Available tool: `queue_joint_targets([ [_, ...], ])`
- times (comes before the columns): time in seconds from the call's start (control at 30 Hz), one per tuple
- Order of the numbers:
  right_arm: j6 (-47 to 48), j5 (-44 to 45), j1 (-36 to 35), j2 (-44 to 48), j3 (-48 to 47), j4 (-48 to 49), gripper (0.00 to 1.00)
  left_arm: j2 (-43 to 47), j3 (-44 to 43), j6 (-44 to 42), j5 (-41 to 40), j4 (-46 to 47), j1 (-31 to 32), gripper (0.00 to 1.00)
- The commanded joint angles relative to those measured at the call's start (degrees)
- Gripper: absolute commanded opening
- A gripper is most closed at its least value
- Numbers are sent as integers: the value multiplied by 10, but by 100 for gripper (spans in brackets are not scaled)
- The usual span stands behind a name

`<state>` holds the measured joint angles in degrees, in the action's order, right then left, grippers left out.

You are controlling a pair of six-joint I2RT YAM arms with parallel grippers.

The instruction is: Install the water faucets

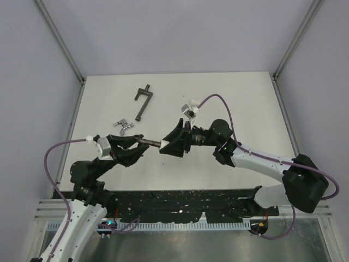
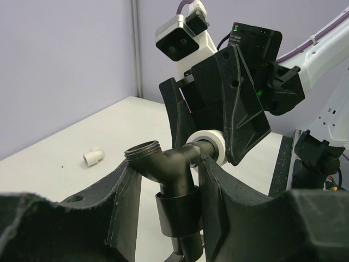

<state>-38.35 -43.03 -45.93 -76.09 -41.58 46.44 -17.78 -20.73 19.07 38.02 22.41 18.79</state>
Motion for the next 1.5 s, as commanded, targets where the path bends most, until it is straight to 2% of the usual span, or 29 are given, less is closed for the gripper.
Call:
queue_joint_targets([
  [0.0, -65, 44, 13, 20, -29, 28, 5, -13, -35, -47, -29, 17, -2, 4],
  [0.03, -47, 46, 14, 21, -30, 21, 5, -19, -42, -42, -30, 8, -1, 0],
  [0.17, -1, 44, 15, 27, -37, -16, 7, -47, -64, 10, -20, -1, -1, 0],
  [0.23, 27, 35, 15, 30, -34, -17, 30, -59, -74, 53, -22, -4, -1, 0],
  [0.27, 39, 37, 15, 35, -32, -17, 33, -63, -80, 73, -27, -13, 0, 0],
  [0.37, 121, 53, 15, 54, -21, -31, 53, -75, -96, 125, -44, -49, -1, 0],
  [0.43, 168, 63, 15, 66, -17, -46, 61, -77, -102, 145, -55, -75, -1, 0],
  [0.7, 310, 72, 12, 85, -23, -118, 69, -86, -128, 171, -40, -134, -1, 0],
  [0.77, 329, 67, 11, 82, -27, -128, 67, -86, -131, 175, -37, -132, -1, 0],
  [0.8, 327, 67, 10, 79, -30, -129, 60, -86, -130, 178, -34, -127, -1, 0],
  [0.9, 315, 46, 8, 68, -33, -115, 50, -88, -126, 194, -31, -108, 0, 0],
  [0.97, 302, 41, 3, 60, -30, -98, 33, -95, -124, 207, -28, -97, -1, 0],
  [1.0, 295, 44, 4, 58, -26, -92, 17, -98, -125, 213, -21, -91, -1, 0],
  [1.07, 271, 38, 4, 53, -23, -75, 5, -105, -127, 208, -10, -83, -1, 0],
  [1.2, 185, 14, 4, 39, -31, -53, 5, -97, -112, 143, -6, -48, -1, 0],
  [1.33, 123, -11, 4, 25, -28, 1, 5, -107, -122, 131, 12, -30, -1, 0],
  [1.43, 139, -1, 3, 26, -31, -6, 16, -122, -135, 141, 18, -36, -1, 0],
  [1.47, 150, 3, 4, 26, -32, -26, 16, -125, -137, 144, 20, -36, -1, 0],
])
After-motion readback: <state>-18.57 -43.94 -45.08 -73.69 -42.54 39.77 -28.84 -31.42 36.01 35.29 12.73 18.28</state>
